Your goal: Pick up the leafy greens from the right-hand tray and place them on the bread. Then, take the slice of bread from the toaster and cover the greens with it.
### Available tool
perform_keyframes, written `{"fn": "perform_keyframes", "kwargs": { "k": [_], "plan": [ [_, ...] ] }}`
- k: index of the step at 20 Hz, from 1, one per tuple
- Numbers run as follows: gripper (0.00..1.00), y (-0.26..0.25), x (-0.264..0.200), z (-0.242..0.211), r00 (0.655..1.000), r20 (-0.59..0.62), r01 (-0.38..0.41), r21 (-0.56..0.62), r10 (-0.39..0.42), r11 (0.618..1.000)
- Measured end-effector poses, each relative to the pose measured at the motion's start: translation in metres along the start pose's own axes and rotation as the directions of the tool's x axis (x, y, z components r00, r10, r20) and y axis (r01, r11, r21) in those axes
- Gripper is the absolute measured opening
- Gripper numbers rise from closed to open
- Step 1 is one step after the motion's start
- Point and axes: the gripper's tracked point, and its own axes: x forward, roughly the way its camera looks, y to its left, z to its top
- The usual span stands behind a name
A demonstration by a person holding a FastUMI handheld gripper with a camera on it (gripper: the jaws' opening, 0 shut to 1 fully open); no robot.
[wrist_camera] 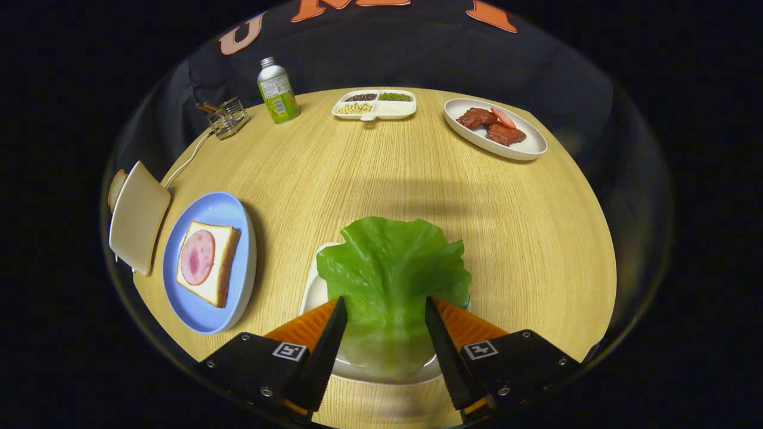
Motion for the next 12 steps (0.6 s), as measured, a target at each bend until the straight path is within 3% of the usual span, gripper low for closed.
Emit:
{"fn": "perform_keyframes", "kwargs": {
  "k": [5,8,12],
  "plan": [
    [0.58,-0.006,0.001,0.005,1.0,0.004,0.025,0.014,-0.025,1.0],
    [0.24,-0.013,0.001,0.005,1.0,0.006,0.029,0.053,-0.029,0.998],
    [0.09,-0.002,-0.005,0.006,0.996,0.002,-0.085,0.158,0.086,0.984]
  ]
}}
